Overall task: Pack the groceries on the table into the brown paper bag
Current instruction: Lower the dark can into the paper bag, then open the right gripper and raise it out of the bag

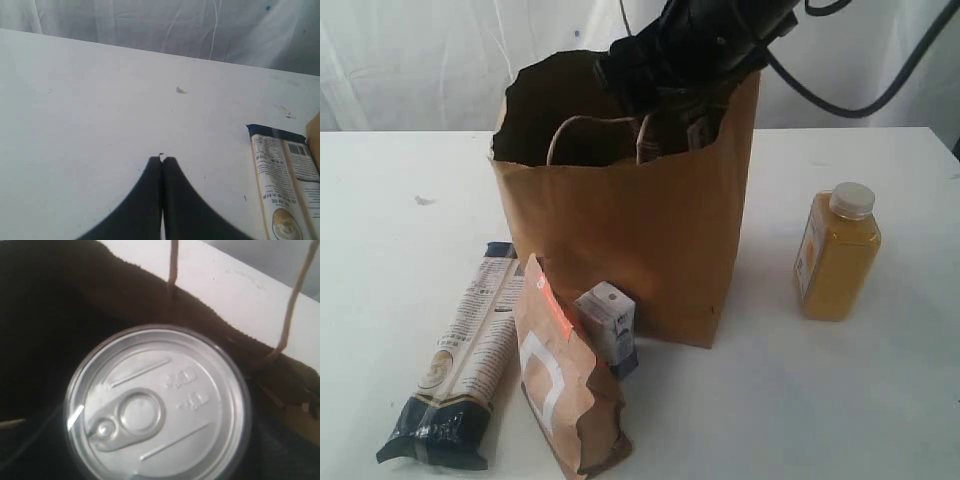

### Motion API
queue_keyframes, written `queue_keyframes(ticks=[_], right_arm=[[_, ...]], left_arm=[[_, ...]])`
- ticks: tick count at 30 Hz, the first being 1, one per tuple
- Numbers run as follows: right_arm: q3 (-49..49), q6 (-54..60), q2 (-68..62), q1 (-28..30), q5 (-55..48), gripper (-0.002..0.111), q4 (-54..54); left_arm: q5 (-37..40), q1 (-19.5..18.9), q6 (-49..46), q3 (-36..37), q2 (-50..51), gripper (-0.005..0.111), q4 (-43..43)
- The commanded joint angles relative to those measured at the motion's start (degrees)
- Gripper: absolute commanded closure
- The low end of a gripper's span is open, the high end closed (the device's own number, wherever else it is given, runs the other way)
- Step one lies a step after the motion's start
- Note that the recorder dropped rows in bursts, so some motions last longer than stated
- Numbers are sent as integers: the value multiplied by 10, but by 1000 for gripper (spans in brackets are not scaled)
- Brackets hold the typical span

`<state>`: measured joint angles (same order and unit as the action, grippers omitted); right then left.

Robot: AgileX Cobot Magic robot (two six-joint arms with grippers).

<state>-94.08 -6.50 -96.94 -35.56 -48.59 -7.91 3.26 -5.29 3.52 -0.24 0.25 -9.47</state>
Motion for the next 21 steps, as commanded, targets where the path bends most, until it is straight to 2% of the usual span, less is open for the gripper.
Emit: queue_keyframes(ticks=[1, 4, 9, 21], right_arm=[[-6, 1, 1, 2, 38, 108, 17], [-6, 15, 3, 2, 84, 108, 71], [-6, 105, -2, 2, 124, 108, 191], [-6, 109, -41, 2, 111, 108, 199]], left_arm=[[-2, 4, 2, 2, -3, 107, -1], [-2, 4, 2, 2, -3, 107, -1], [-2, 4, 2, 2, -3, 107, -1], [-2, 4, 2, 2, -3, 107, -1]])
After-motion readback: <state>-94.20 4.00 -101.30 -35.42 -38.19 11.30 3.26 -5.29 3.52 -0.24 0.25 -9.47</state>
